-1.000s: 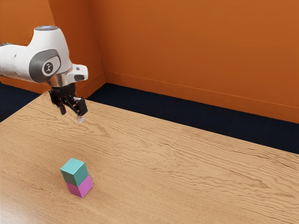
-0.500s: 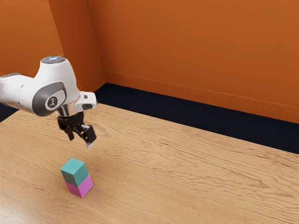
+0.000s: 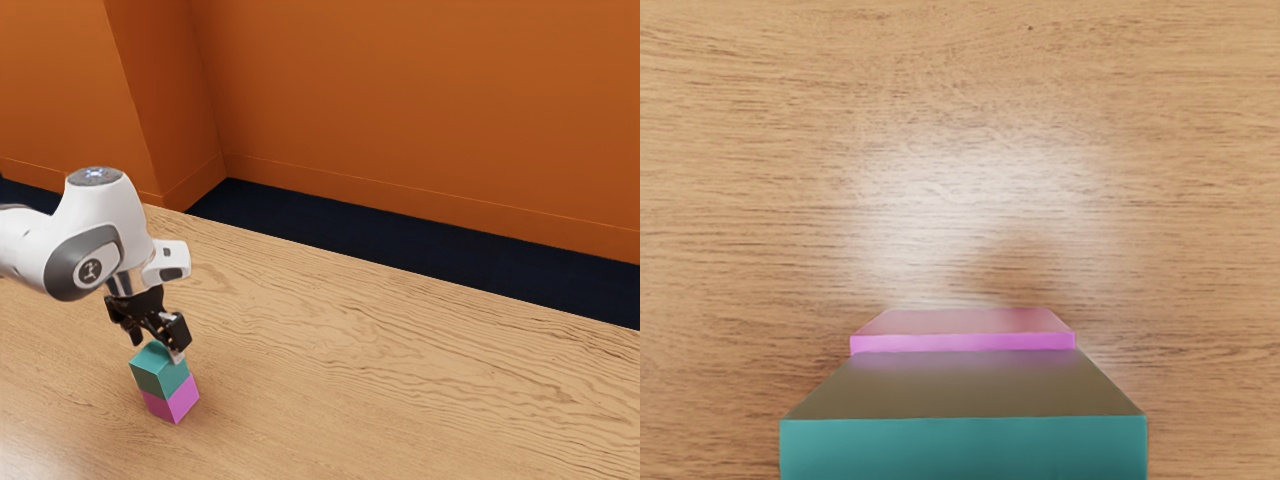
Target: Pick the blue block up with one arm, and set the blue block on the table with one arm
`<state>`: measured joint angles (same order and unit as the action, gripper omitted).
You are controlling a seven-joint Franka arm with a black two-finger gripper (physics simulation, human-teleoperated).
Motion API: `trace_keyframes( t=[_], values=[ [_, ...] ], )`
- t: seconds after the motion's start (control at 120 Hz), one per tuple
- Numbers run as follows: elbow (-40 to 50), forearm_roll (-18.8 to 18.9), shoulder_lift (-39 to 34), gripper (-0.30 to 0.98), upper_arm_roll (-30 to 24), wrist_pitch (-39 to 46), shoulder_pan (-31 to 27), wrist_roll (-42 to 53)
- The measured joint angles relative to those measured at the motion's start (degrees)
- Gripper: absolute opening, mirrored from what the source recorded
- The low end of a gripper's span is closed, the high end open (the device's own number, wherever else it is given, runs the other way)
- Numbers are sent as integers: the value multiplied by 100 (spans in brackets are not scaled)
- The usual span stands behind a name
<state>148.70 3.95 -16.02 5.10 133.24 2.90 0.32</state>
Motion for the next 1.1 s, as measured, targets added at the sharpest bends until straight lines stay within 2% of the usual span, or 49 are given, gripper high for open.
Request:
trace_keyframes(
  t=[0.467,0.85,0.942,1.1],
  values=[
    [91,1,345,66,0,366,7,-116],
    [227,1,331,66,0,453,6,-85],
    [231,0,330,61,0,460,8,-74],
    [231,-5,330,45,0,466,4,-66]
  ],
)
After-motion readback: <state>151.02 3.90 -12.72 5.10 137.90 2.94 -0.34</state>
